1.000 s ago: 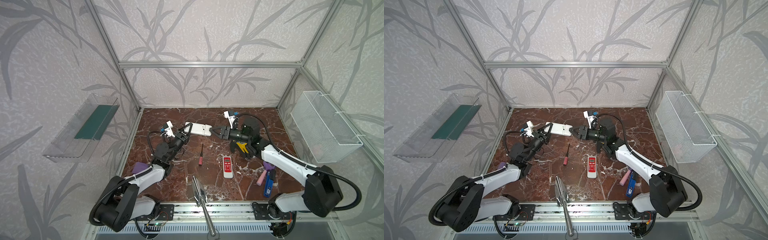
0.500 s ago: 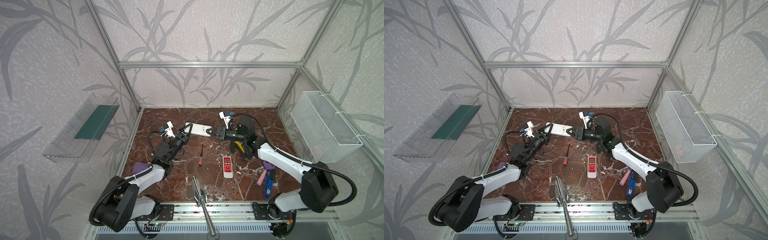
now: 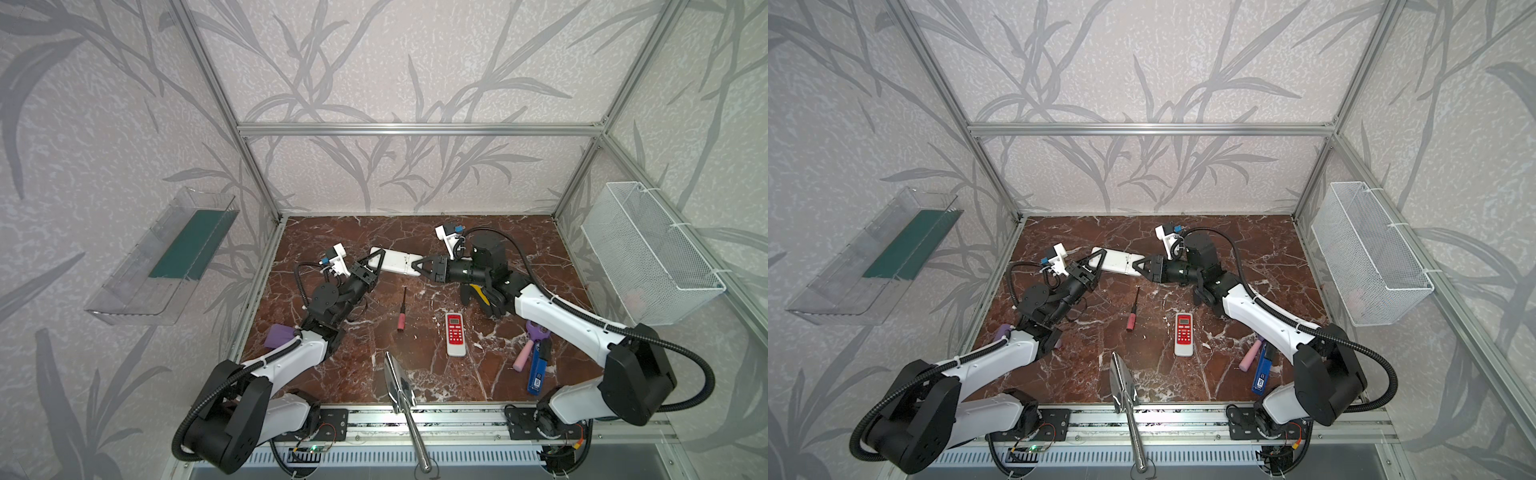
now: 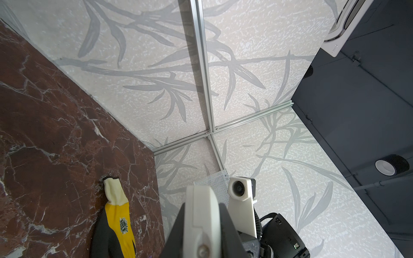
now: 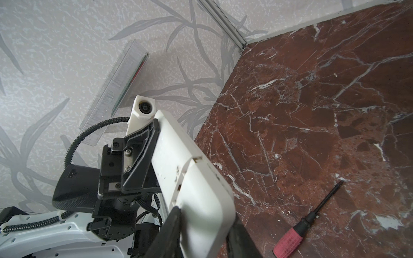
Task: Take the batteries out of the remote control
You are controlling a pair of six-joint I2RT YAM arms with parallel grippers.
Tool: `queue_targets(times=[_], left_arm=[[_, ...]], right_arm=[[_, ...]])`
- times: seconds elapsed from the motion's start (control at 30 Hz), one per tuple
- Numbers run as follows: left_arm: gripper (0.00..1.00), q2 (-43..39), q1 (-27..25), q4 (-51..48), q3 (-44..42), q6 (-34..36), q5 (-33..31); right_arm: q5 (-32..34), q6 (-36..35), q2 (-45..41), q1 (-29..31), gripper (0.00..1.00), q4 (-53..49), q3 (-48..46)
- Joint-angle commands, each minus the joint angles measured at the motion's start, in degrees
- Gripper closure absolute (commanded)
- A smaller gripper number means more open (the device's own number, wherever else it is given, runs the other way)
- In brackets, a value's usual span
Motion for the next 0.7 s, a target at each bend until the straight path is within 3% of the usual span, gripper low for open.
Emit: queue_targets(times=[0.0, 0.33, 0.67], left_arm=[[1.0, -1.27, 0.0, 1.81, 1.33, 0.16, 0.2], [1.0, -1.14, 0.0, 1.7, 1.33, 0.41, -0.04], [1.0, -0.66, 0.0, 1.43, 0.9, 0.52, -0.3]], right_arm=[[1.28, -1.57, -1.0, 0.46, 0.66, -1.09, 1.41], [3.31, -3.31, -1.55, 1.05, 0.66, -5.2, 2.68], [4.62, -3.44, -1.52, 1.22, 0.72, -7.24, 3.49]])
